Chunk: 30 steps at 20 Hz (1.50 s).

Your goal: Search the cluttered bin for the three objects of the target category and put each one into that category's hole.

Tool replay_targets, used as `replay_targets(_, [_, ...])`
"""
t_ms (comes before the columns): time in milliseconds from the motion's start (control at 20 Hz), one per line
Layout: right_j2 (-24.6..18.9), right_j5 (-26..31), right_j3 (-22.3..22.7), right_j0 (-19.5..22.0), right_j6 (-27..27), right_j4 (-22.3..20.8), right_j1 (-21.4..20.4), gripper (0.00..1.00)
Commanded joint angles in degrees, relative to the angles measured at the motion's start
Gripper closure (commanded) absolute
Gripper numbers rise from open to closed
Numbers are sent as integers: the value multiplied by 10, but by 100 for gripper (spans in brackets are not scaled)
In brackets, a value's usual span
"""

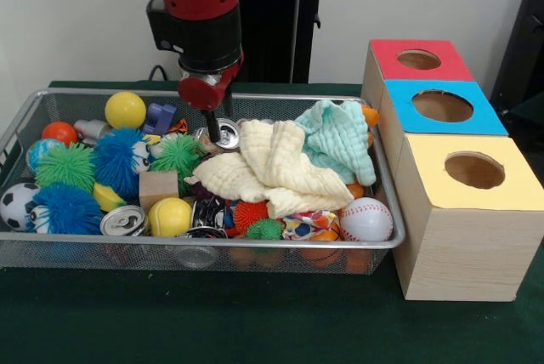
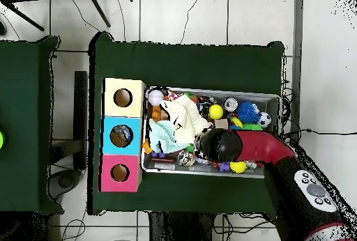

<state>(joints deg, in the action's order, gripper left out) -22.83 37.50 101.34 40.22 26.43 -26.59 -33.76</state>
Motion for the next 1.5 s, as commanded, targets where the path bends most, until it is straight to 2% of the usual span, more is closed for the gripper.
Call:
replay_targets(50, [25, -71, -17, -10, 108, -36, 60, 0])
replay_targets(600, [45, -128, -35, -20, 102, -38, 105, 0])
replay_targets(950, [89, -101, -33, -47, 113, -27, 96, 0])
replay_targets(1100, [136, -63, -43, -76, 125, -32, 76, 0])
replay_targets(1250, [222, -24, -91, -135, 138, -73, 65, 0])
replay_targets(1350, [264, -6, -114, -160, 152, -82, 64, 0])
replay_targets(1500, [299, 6, -134, -178, 143, -96, 63, 0])
